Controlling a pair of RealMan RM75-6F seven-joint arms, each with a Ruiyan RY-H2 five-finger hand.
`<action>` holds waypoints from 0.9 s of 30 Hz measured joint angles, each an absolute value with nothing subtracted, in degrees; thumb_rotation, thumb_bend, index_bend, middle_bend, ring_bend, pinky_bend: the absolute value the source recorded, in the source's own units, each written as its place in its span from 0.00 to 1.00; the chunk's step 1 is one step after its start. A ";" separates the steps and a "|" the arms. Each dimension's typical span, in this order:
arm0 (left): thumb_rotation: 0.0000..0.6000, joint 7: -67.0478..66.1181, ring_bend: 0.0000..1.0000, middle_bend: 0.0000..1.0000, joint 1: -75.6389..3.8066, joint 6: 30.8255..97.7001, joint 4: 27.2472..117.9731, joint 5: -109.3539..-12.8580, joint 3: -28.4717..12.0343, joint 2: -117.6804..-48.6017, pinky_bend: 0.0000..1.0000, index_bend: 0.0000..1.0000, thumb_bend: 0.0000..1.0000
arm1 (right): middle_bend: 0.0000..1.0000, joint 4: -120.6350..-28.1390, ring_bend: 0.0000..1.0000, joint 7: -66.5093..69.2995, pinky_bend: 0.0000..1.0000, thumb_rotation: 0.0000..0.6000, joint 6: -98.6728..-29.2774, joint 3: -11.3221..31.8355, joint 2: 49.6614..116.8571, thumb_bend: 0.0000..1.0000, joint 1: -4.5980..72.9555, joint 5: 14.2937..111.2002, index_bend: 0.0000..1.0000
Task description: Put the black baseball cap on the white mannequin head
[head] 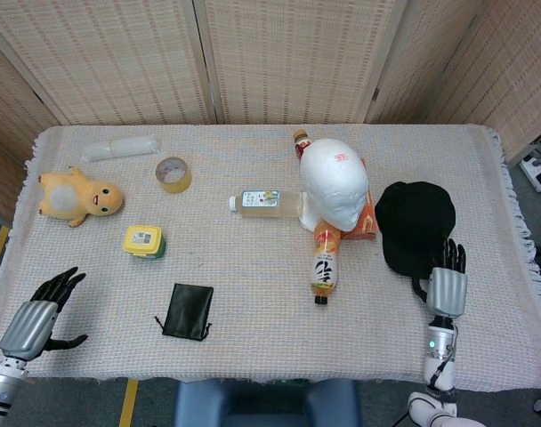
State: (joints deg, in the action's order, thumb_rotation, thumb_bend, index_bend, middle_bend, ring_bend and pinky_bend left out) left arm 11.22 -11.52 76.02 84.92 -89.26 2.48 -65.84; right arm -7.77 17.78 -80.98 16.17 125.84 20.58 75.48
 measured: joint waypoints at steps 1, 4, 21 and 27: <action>1.00 11.17 0.00 0.00 -11.48 76.07 84.94 -89.18 2.44 -65.82 0.14 0.04 0.16 | 0.06 -7.90 0.00 18.21 0.00 1.00 -81.44 16.50 125.56 0.46 20.81 75.21 0.65; 1.00 11.05 0.00 0.00 -11.31 76.41 85.06 -88.97 2.27 -65.71 0.14 0.04 0.16 | 0.10 -8.47 0.00 19.65 0.00 1.00 -83.17 17.69 124.25 0.46 21.60 74.24 0.72; 1.00 9.99 0.00 0.00 -10.54 77.81 85.89 -89.48 2.29 -65.28 0.14 0.04 0.16 | 0.22 -16.33 0.00 22.73 0.00 1.00 -87.68 23.73 115.80 0.34 25.02 69.45 0.91; 1.00 9.62 0.00 0.00 -10.50 77.78 85.79 -89.25 2.13 -65.45 0.14 0.04 0.16 | 0.23 -18.65 0.00 22.76 0.00 1.00 -87.04 27.06 114.14 0.33 27.61 67.00 0.92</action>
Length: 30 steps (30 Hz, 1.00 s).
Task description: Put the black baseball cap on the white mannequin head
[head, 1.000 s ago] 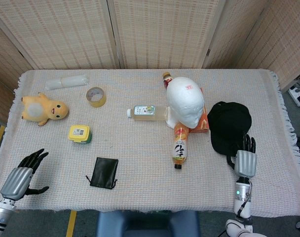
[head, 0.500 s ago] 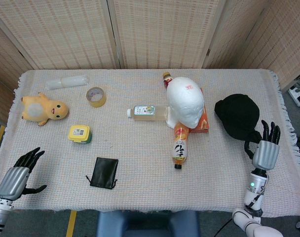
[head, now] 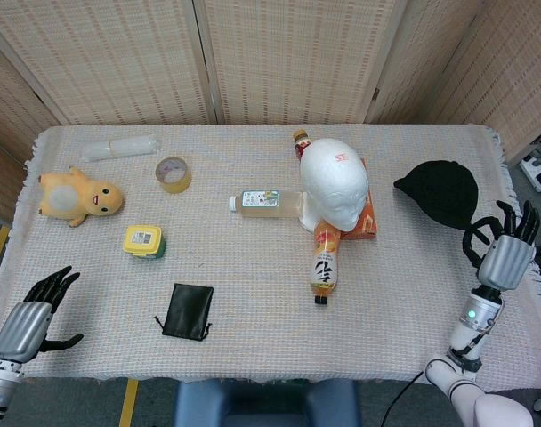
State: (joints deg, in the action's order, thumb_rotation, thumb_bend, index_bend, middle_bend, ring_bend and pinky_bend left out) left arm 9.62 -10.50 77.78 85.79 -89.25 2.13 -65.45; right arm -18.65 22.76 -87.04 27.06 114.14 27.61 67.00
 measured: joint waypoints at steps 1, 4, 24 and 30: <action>1.00 9.57 0.00 0.00 -10.51 77.70 85.76 -89.20 2.11 -65.48 0.14 0.04 0.16 | 0.23 -19.08 0.00 22.83 0.00 1.00 -86.94 27.78 113.86 0.33 28.15 66.48 0.92; 1.00 9.37 0.00 0.00 -10.59 77.38 85.59 -89.01 2.07 -65.61 0.13 0.04 0.16 | 0.24 -20.79 0.00 22.99 0.00 1.00 -86.59 30.46 112.69 0.33 30.18 64.60 0.92; 1.00 6.84 0.00 0.00 -10.82 76.29 84.68 -87.09 1.18 -67.25 0.13 0.04 0.16 | 0.24 -35.42 0.00 12.95 0.00 1.00 -89.70 37.69 106.10 0.28 44.29 62.25 0.92; 1.00 6.88 0.00 0.00 -10.92 76.00 84.38 -86.21 0.66 -67.44 0.13 0.04 0.16 | 0.24 -41.18 0.00 7.27 0.00 1.00 -92.09 37.41 105.83 0.28 48.68 64.52 0.92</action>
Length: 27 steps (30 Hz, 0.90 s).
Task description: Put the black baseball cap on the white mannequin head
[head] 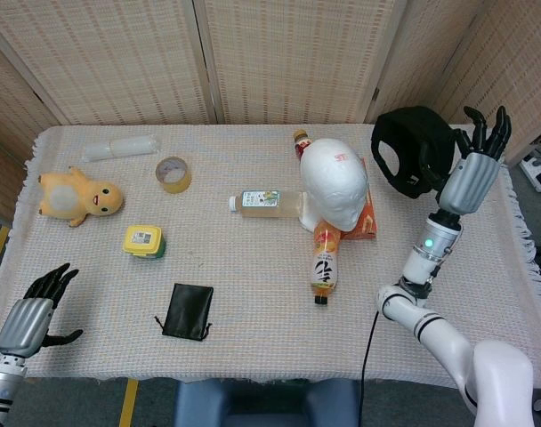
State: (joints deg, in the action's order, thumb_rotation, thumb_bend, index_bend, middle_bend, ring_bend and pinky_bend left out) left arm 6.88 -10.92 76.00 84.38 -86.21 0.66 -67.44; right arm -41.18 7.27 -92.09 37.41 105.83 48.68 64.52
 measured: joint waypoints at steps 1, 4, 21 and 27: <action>1.00 6.91 0.00 0.00 -10.93 75.96 84.35 -86.16 0.62 -67.43 0.13 0.04 0.16 | 0.24 -42.12 0.00 6.35 0.00 1.00 -92.43 37.28 105.83 0.28 49.28 64.93 0.92; 1.00 7.15 0.00 0.00 -10.91 76.06 84.41 -86.19 0.58 -67.32 0.13 0.04 0.16 | 0.24 -45.22 0.00 3.15 0.00 1.00 -93.43 36.66 106.03 0.27 51.21 66.34 0.92; 1.00 10.78 0.00 0.00 -10.45 77.70 85.49 -87.87 0.75 -65.42 0.13 0.04 0.16 | 0.24 -53.20 0.00 -10.22 0.00 1.00 -95.62 24.06 109.71 0.27 53.35 76.89 0.91; 1.00 11.47 0.00 0.00 -10.18 78.57 85.88 -88.66 0.97 -65.01 0.13 0.04 0.16 | 0.24 -51.87 0.00 -11.98 0.00 1.00 -94.63 17.81 111.30 0.27 50.44 80.08 0.91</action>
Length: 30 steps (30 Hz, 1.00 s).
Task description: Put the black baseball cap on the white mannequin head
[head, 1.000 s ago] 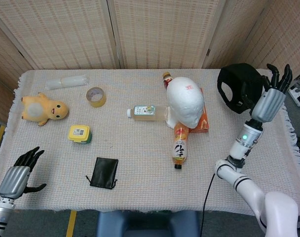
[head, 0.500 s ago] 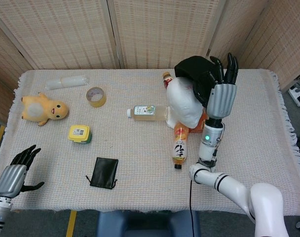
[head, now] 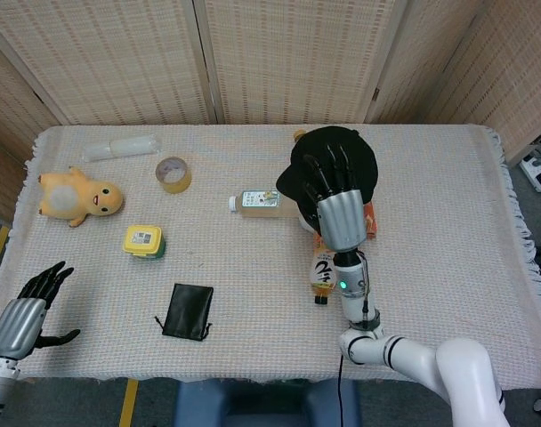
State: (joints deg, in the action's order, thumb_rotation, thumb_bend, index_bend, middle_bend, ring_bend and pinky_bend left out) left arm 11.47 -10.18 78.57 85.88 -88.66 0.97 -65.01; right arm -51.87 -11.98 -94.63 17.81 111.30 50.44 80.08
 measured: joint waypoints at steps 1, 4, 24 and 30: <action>1.00 11.56 0.00 0.00 -10.14 78.69 85.92 -88.74 0.98 -64.97 0.13 0.04 0.16 | 0.24 -51.29 0.00 -12.03 0.00 1.00 -94.52 17.03 111.57 0.27 49.90 80.51 0.91; 1.00 11.99 0.00 0.00 -10.00 79.10 86.04 -88.96 0.99 -64.82 0.13 0.04 0.16 | 0.22 -49.08 0.00 -11.69 0.00 1.00 -94.24 15.23 112.41 0.26 47.96 81.53 0.86; 1.00 11.53 0.00 0.00 -9.20 81.33 87.00 -91.18 1.68 -64.29 0.13 0.04 0.16 | 0.00 -78.64 0.00 -20.42 0.00 1.00 -97.40 6.73 91.29 0.09 31.57 86.27 0.00; 1.00 10.40 0.00 0.00 -8.75 82.27 87.47 -92.40 2.24 -64.12 0.13 0.04 0.16 | 0.00 -87.38 0.00 -20.11 0.00 1.00 -102.66 1.86 82.13 0.09 22.32 88.09 0.00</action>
State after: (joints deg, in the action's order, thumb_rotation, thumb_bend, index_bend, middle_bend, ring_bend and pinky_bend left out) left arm 10.40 -8.75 82.27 87.47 -92.40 2.24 -64.12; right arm -87.38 -20.11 -102.66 1.86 82.13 22.32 88.09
